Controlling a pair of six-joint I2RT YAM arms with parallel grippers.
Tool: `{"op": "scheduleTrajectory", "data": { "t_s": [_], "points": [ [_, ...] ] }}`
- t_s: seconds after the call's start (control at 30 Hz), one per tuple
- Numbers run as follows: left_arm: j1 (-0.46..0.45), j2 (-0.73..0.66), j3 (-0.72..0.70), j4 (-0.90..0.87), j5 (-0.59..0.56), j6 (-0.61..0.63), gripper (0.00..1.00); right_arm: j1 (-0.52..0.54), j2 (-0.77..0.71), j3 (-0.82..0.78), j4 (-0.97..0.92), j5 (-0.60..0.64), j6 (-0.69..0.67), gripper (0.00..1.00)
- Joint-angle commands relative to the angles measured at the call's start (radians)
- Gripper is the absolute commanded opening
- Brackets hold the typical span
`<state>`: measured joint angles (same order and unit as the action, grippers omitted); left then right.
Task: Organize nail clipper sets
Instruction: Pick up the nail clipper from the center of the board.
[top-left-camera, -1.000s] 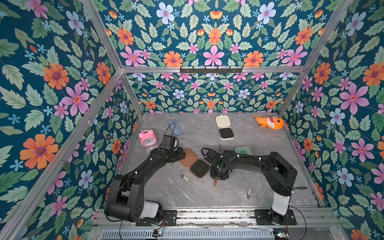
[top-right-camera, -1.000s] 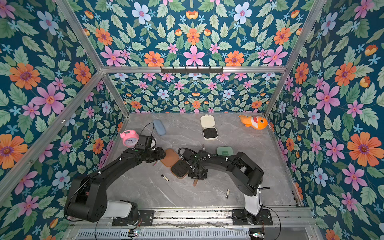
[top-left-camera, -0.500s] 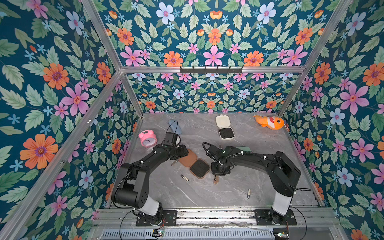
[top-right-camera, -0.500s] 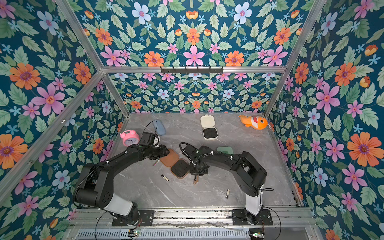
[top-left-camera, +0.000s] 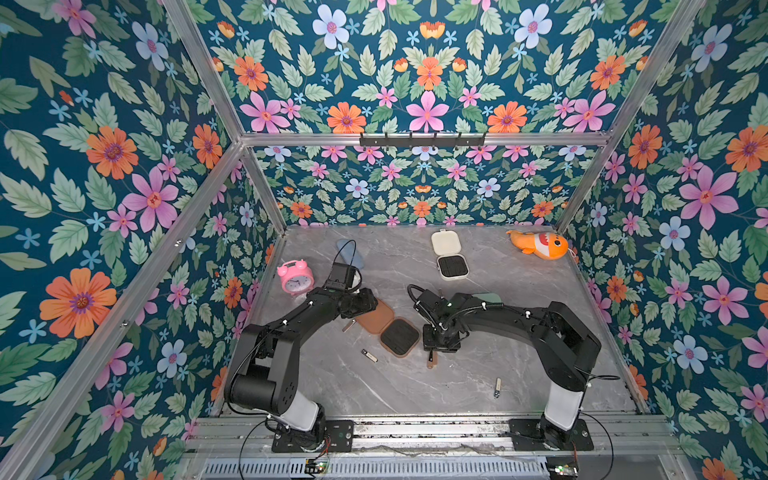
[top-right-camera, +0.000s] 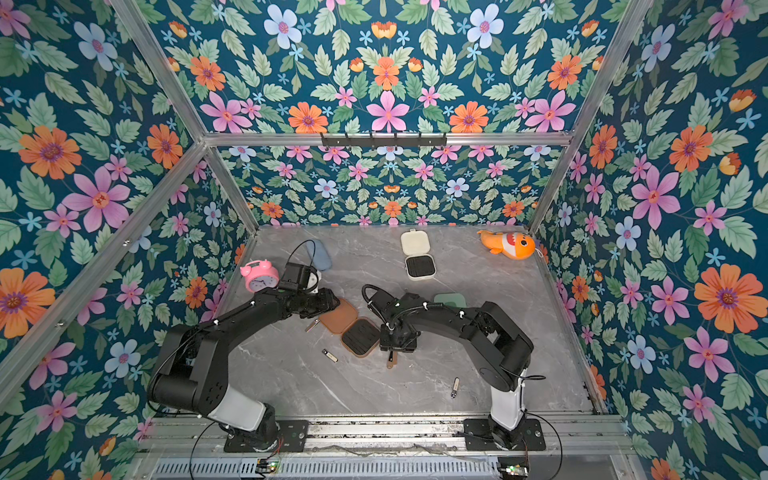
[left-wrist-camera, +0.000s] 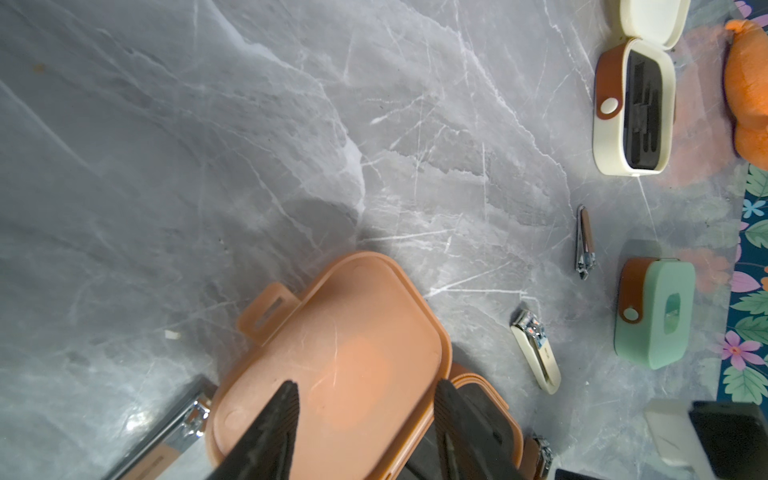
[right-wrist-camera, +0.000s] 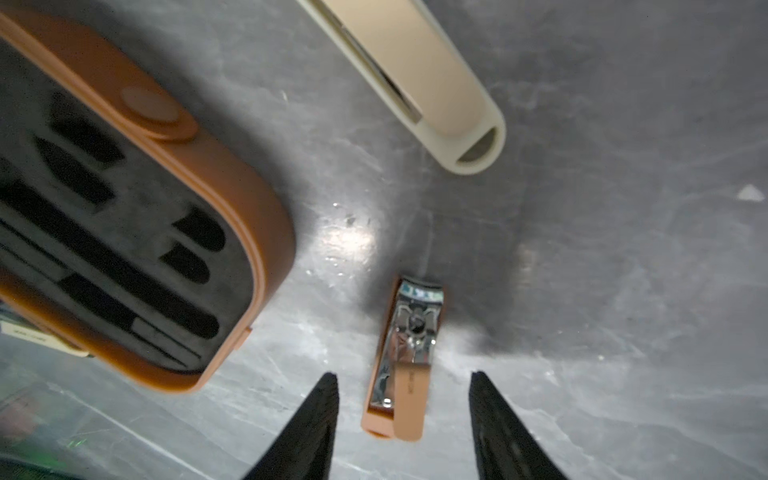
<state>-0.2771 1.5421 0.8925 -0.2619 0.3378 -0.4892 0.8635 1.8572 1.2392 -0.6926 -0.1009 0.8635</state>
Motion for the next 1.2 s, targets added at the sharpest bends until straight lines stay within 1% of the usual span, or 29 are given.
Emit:
{"op": "scheduleTrajectory", "data": {
  "t_s": [0.0,0.17,0.27,0.43,0.57,0.67,0.8,0.97,1.03,1.17],
  "points": [
    [0.0,0.0,0.003,0.001,0.006,0.009,0.56,0.006,0.021,0.009,-0.019,0.017,0.038,0.51],
    [0.001,-0.006,-0.002,0.003,0.01,0.012,0.56,0.032,0.063,0.021,-0.058,0.051,0.061,0.42],
    [0.0,-0.008,-0.007,0.006,0.013,0.012,0.56,0.043,0.076,0.014,-0.061,0.055,0.075,0.33],
    [0.0,-0.01,-0.016,0.014,0.018,0.012,0.56,0.045,0.048,-0.016,-0.049,0.055,0.082,0.18],
    [0.0,0.004,-0.014,0.021,0.034,0.012,0.57,0.043,0.037,-0.018,-0.047,0.044,0.05,0.14],
    [0.0,0.022,-0.006,0.026,0.054,0.012,0.57,0.043,0.027,0.001,-0.054,0.052,0.013,0.13],
    [0.0,0.052,0.008,0.033,0.067,0.012,0.57,0.043,-0.009,0.047,-0.068,0.082,-0.061,0.12],
    [0.0,0.099,0.031,0.047,0.072,0.012,0.56,0.044,-0.028,0.118,-0.024,0.1,-0.23,0.11],
    [0.0,0.12,0.042,0.05,0.069,0.012,0.56,0.043,-0.011,0.148,0.008,0.091,-0.302,0.1],
    [0.0,0.15,0.065,0.049,0.064,0.016,0.55,0.046,0.074,0.238,0.044,0.054,-0.449,0.08]
  ]
}}
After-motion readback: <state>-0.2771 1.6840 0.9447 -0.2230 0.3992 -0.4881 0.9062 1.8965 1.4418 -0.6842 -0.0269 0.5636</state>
